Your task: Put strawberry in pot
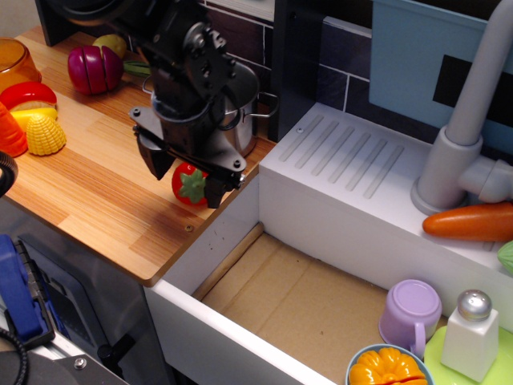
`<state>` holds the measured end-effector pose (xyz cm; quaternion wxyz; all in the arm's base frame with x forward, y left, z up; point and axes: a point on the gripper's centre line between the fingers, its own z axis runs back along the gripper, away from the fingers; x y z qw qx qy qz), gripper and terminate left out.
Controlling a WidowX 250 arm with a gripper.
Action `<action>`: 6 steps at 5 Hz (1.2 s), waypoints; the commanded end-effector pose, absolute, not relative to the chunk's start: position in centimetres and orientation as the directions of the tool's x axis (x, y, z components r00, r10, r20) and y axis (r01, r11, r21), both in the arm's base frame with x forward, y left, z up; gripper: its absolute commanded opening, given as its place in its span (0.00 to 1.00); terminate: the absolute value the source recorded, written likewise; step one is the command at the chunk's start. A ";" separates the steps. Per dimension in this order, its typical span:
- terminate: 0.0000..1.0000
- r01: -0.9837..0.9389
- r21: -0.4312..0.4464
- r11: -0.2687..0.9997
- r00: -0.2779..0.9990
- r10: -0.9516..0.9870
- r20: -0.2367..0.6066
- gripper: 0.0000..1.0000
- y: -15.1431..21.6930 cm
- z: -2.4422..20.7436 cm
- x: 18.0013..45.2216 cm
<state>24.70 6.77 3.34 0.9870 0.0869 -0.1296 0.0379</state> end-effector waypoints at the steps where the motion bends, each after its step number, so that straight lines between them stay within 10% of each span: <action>1: 0.00 -0.092 0.158 0.983 0.952 0.040 0.305 1.00 7.5 2.8 25.7; 3: 0.00 -0.109 0.144 0.984 0.947 0.058 0.317 1.00 7.7 1.9 26.4; 4: 0.00 -0.123 0.128 0.984 0.952 0.081 0.297 0.00 7.6 2.4 27.4; 6: 0.00 -0.138 0.206 0.969 0.972 0.092 0.216 0.00 7.4 6.3 25.7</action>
